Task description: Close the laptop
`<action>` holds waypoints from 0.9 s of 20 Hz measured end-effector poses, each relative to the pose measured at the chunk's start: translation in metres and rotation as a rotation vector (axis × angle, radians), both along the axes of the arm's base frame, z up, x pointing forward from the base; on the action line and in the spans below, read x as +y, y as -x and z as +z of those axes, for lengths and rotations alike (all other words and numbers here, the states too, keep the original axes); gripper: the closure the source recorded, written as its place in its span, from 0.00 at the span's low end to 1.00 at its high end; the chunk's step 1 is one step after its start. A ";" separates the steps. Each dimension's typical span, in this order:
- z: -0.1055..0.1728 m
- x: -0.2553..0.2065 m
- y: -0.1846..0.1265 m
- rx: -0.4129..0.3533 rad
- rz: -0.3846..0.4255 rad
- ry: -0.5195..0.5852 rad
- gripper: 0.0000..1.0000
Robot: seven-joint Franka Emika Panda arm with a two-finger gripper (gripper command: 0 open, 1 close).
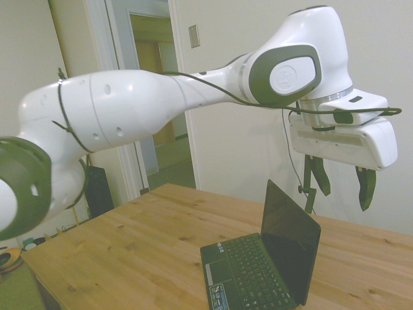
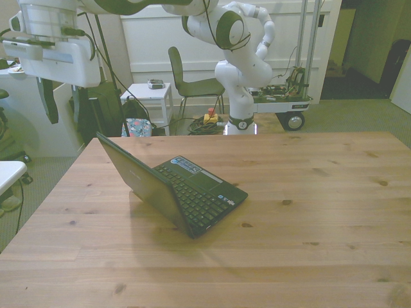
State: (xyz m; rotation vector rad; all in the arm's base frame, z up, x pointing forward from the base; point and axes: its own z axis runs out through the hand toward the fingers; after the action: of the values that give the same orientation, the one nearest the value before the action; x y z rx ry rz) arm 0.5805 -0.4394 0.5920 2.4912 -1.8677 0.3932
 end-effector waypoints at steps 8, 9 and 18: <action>-0.013 0.029 -0.036 0.007 0.049 -0.027 1.00; -0.017 0.030 -0.039 0.011 0.050 -0.032 1.00; -0.035 0.059 -0.061 0.028 0.064 -0.063 1.00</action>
State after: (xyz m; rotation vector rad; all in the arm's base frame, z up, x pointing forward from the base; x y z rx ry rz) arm 0.6411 -0.3804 0.5570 2.5885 -1.8217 0.3028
